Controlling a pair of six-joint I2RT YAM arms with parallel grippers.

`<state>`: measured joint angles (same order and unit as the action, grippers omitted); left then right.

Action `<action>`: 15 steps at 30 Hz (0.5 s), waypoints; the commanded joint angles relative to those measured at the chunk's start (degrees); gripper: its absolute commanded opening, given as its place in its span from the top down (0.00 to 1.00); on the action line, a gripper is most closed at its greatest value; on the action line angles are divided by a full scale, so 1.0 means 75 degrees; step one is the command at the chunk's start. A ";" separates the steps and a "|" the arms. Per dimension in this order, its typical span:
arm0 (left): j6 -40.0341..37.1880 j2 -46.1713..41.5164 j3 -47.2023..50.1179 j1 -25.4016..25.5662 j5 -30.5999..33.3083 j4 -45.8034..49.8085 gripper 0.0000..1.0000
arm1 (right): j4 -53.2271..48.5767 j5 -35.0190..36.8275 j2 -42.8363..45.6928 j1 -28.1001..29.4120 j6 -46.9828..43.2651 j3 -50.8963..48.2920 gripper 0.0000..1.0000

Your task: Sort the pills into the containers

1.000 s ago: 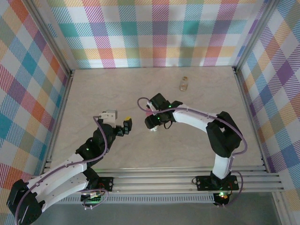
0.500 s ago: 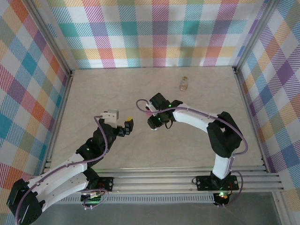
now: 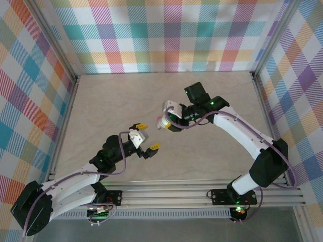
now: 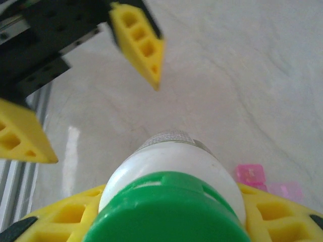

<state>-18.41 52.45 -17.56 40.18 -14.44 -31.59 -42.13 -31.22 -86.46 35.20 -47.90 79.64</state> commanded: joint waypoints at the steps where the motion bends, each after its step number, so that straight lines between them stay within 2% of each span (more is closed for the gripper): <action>1: -0.0810 0.0191 -0.0154 -0.0108 -0.1362 -0.0557 0.04 | -0.1261 -0.1325 0.0094 -0.0048 -0.2322 0.0611 0.59; 6: -0.0773 0.0339 -0.0368 -0.0248 -0.1955 -0.0508 0.09 | -0.2507 -0.2056 -0.0130 -0.0027 -0.3483 0.1313 0.58; 8: -0.0673 0.0412 -0.0482 -0.0334 -0.1855 -0.0501 0.12 | -0.2889 -0.2233 -0.0228 -0.0009 -0.3789 0.1515 0.58; 11: -0.0451 0.0430 -0.0469 -0.0469 -0.1745 -0.0805 0.12 | -0.3031 -0.2139 -0.0284 0.0115 -0.3867 0.1593 0.58; 15: -0.0327 0.0570 -0.0691 -0.0483 -0.2150 -0.0723 0.12 | -0.2856 -0.2063 -0.0395 0.0243 -0.3832 0.1599 0.59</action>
<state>-21.87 55.92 -20.23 36.95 -26.83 -34.70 -61.45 -43.05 -88.14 36.16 -72.99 90.37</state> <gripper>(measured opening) 0.878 0.431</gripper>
